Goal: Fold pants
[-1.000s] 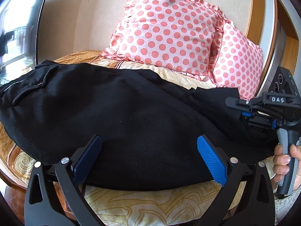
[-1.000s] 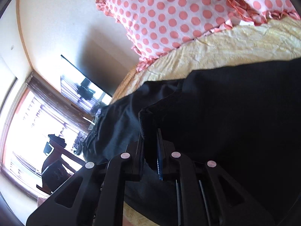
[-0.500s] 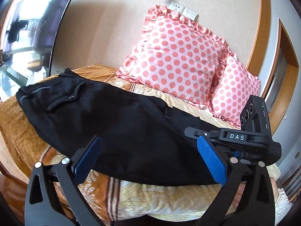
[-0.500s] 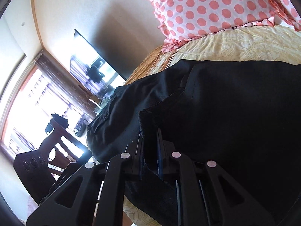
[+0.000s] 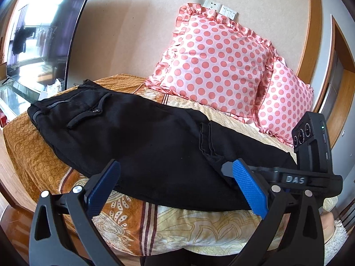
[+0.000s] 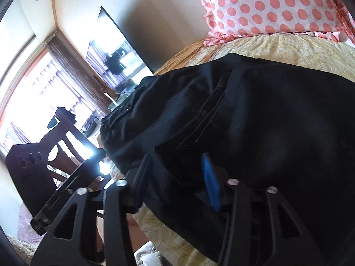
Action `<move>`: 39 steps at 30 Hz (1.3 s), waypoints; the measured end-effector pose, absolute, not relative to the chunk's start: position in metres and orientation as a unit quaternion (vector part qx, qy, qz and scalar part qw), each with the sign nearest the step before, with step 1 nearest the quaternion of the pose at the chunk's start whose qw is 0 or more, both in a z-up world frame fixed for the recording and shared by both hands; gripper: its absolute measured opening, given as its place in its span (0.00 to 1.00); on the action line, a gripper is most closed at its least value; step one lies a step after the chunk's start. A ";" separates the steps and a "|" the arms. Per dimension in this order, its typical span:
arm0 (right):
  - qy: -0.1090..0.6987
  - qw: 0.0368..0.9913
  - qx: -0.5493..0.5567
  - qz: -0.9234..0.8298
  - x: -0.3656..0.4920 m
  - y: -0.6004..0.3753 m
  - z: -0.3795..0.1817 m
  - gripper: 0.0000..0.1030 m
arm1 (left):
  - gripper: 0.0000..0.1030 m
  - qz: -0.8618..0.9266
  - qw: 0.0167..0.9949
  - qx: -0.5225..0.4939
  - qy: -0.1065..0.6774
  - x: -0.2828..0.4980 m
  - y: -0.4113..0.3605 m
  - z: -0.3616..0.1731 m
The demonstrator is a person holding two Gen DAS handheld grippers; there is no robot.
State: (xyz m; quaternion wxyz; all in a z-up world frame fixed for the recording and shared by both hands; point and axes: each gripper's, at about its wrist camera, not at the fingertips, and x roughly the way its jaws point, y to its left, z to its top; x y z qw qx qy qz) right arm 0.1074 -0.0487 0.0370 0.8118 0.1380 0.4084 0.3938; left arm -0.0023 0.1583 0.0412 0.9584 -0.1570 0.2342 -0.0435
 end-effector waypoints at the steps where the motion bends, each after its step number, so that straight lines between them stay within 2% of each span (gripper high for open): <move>1: 0.392 0.820 0.138 0.393 0.104 -0.052 0.043 0.53 | 0.98 -0.040 0.959 -0.158 0.233 -0.003 0.161 0.041; 4: 0.343 0.865 0.109 0.350 0.101 -0.061 0.063 0.53 | 0.98 -0.029 0.959 -0.160 0.230 -0.005 0.168 0.041; 7: 0.345 0.896 0.064 0.273 0.122 -0.065 0.074 0.52 | 0.98 -0.024 0.958 -0.164 0.233 -0.006 0.174 0.041; 11: 0.387 0.903 0.012 0.184 0.165 -0.066 0.069 0.52 | 0.98 -0.022 0.958 -0.161 0.235 -0.009 0.177 0.039; 15: 0.462 0.867 -0.048 0.182 0.191 -0.040 0.034 0.53 | 0.98 -0.014 0.959 -0.152 0.238 -0.012 0.181 0.039; 17: 0.424 0.881 -0.124 0.167 0.178 -0.020 0.033 0.54 | 0.98 -0.009 0.959 -0.152 0.240 -0.013 0.186 0.039; 21: 0.401 0.885 -0.101 0.213 0.153 -0.014 0.043 0.55 | 0.98 0.000 0.955 -0.175 0.238 -0.015 0.205 0.042; 26: 0.345 0.890 -0.231 0.189 0.115 0.020 0.035 0.55 | 0.98 0.008 0.943 -0.228 0.242 -0.011 0.240 0.048; 33: 0.342 0.894 -0.209 0.203 0.098 0.009 0.035 0.56 | 0.98 -0.014 0.893 -0.344 0.291 0.012 0.297 0.046; 34: 0.351 0.894 -0.183 0.211 0.100 0.002 0.036 0.59 | 0.98 -0.019 0.884 -0.358 0.300 0.018 0.302 0.044; 37: 0.372 0.893 -0.115 0.226 0.109 -0.019 0.035 0.77 | 0.98 -0.020 0.853 -0.405 0.330 0.032 0.320 0.032; 39: 0.384 0.888 -0.083 0.240 0.111 -0.030 0.034 0.81 | 0.98 -0.011 0.834 -0.434 0.340 0.037 0.330 0.023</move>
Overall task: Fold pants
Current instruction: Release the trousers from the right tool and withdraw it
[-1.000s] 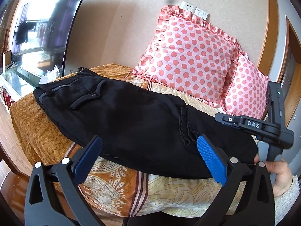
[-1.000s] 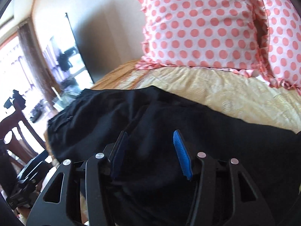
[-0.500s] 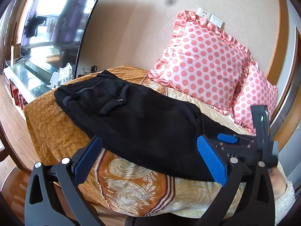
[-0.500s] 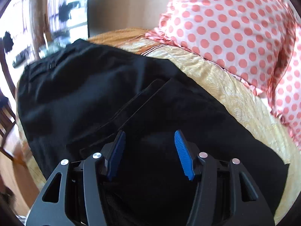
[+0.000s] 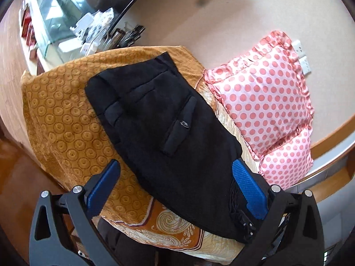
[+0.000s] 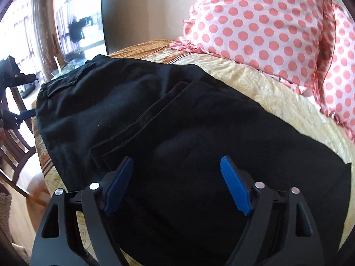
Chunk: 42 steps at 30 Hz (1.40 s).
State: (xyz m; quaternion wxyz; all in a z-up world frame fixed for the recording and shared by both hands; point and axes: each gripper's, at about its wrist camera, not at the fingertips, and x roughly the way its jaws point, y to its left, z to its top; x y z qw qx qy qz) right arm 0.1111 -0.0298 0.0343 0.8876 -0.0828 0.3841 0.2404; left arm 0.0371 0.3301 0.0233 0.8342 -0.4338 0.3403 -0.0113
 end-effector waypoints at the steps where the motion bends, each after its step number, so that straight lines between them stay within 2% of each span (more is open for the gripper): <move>1: 0.387 0.886 -0.073 0.245 0.111 -0.033 0.034 0.81 | 0.98 -0.011 0.827 -0.446 0.343 0.038 0.334 0.019; 17: 0.357 0.893 -0.052 0.269 0.102 -0.034 0.039 0.86 | 0.97 -0.057 0.753 -0.578 0.310 0.053 0.380 -0.001; 21: 0.353 0.894 -0.049 0.271 0.099 -0.035 0.040 0.86 | 0.95 -0.007 0.773 -0.562 0.294 0.045 0.386 0.006; 30: 0.354 0.893 -0.047 0.275 0.095 -0.034 0.039 0.88 | 0.98 -0.017 0.773 -0.556 0.305 0.064 0.391 0.007; 37: 0.355 0.892 -0.044 0.275 0.095 -0.038 0.039 0.88 | 0.98 -0.077 0.800 -0.538 0.254 0.051 0.381 0.017; 42: 0.355 0.894 -0.041 0.272 0.097 -0.040 0.039 0.88 | 0.98 -0.063 0.795 -0.543 0.262 0.050 0.381 0.008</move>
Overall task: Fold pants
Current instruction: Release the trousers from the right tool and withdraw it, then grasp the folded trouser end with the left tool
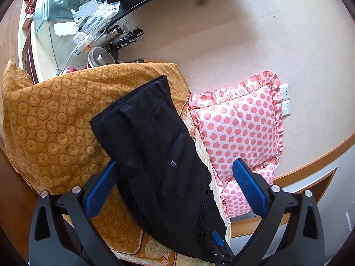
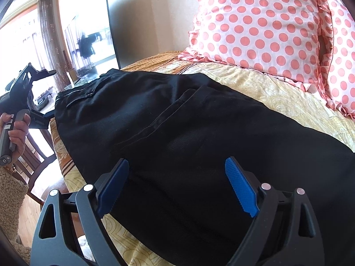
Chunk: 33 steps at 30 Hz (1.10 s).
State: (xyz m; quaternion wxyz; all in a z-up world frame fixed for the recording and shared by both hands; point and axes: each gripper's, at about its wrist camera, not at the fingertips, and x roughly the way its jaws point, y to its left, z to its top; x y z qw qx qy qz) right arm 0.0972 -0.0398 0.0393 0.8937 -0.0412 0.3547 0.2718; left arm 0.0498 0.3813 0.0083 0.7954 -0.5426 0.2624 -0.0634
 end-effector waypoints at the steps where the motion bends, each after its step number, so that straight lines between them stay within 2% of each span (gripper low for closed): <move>1: 0.355 0.894 -0.041 0.272 0.097 -0.040 0.039 0.88 | 0.98 -0.056 0.794 -0.543 0.268 0.049 0.382 0.006; 15: 0.353 0.895 -0.035 0.272 0.098 -0.041 0.038 0.88 | 0.98 -0.026 0.770 -0.549 0.323 0.070 0.388 0.005; 21: 0.354 0.894 -0.033 0.272 0.099 -0.041 0.037 0.88 | 0.98 -0.070 0.802 -0.515 0.295 0.064 0.371 0.022; 25: 0.352 0.894 -0.033 0.274 0.097 -0.042 0.038 0.88 | 0.98 -0.036 0.801 -0.510 0.311 0.069 0.369 0.019; 26: 0.351 0.895 -0.032 0.275 0.097 -0.043 0.039 0.88 | 0.97 -0.026 0.798 -0.513 0.316 0.070 0.371 0.015; 28: 0.349 0.895 -0.029 0.275 0.096 -0.044 0.040 0.88 | 0.88 -0.005 0.795 -0.513 0.324 0.069 0.373 0.010; 32: 0.346 0.896 -0.025 0.278 0.093 -0.045 0.041 0.88 | 0.82 0.012 0.794 -0.511 0.328 0.069 0.378 0.009; 33: 0.345 0.896 -0.025 0.279 0.094 -0.045 0.041 0.88 | 0.77 0.020 0.793 -0.512 0.330 0.068 0.380 0.010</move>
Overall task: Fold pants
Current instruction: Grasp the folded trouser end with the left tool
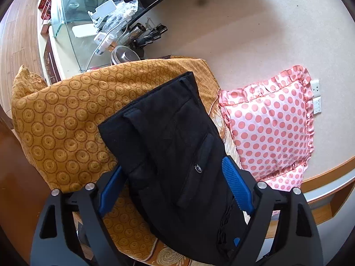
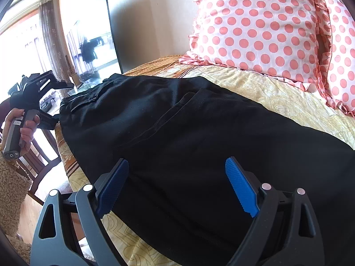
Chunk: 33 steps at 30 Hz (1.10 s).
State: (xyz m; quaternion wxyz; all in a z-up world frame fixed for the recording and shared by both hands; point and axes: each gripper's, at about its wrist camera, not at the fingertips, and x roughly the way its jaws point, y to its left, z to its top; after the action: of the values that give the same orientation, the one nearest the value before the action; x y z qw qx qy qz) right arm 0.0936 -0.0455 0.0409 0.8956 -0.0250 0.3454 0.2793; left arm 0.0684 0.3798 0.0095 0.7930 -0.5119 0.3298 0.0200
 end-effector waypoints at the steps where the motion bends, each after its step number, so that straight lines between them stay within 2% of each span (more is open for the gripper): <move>1: 0.345 0.895 -0.025 0.280 0.093 -0.046 0.041 0.88 | 0.61 0.026 0.793 -0.512 0.329 0.068 0.381 0.010; 2: 0.346 0.895 -0.025 0.281 0.092 -0.046 0.040 0.89 | 0.53 0.026 0.794 -0.511 0.328 0.068 0.381 0.010; 3: 0.346 0.894 -0.025 0.282 0.091 -0.046 0.039 0.89 | 0.40 0.027 0.799 -0.506 0.325 0.067 0.381 0.013; 4: 0.347 0.894 -0.025 0.282 0.090 -0.046 0.039 0.89 | 0.33 0.029 0.803 -0.497 0.327 0.068 0.380 0.014; 8: 0.351 0.893 -0.018 0.282 0.089 -0.049 0.037 0.89 | 0.31 0.037 0.792 -0.511 0.333 0.070 0.384 0.008; 11: 0.348 0.894 -0.017 0.282 0.085 -0.053 0.038 0.89 | 0.45 0.062 0.782 -0.517 0.342 0.064 0.384 0.004; 15: 0.343 0.898 -0.012 0.277 0.083 -0.062 0.040 0.89 | 0.49 0.058 0.785 -0.510 0.347 0.054 0.378 0.006; 19: 0.347 0.897 0.001 0.275 0.088 -0.066 0.038 0.89 | 0.78 0.029 0.785 -0.502 0.361 0.063 0.370 0.013; 25: 0.349 0.895 -0.004 0.279 0.084 -0.064 0.034 0.89 | 0.79 0.013 0.786 -0.515 0.341 0.082 0.371 0.011; 26: 0.348 0.895 -0.004 0.279 0.084 -0.065 0.034 0.89 | 0.76 0.010 0.787 -0.518 0.335 0.082 0.373 0.010; 28: 0.347 0.895 -0.003 0.280 0.083 -0.066 0.034 0.89 | 0.61 0.009 0.787 -0.524 0.325 0.078 0.376 0.008; 29: 0.346 0.895 -0.002 0.281 0.083 -0.066 0.035 0.89 | 0.57 0.008 0.787 -0.528 0.320 0.076 0.379 0.006; 31: 0.345 0.895 0.000 0.284 0.083 -0.066 0.035 0.89 | 0.39 0.013 0.782 -0.535 0.319 0.073 0.384 0.000; 33: 0.345 0.893 -0.003 0.287 0.082 -0.065 0.034 0.89 | 0.28 0.020 0.780 -0.537 0.321 0.070 0.387 -0.004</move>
State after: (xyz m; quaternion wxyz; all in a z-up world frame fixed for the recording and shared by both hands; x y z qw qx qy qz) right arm 0.0822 -0.0651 0.0339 0.8933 -0.0025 0.3455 0.2874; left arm 0.0697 0.3872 -0.0043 0.7802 -0.5366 0.3208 0.0200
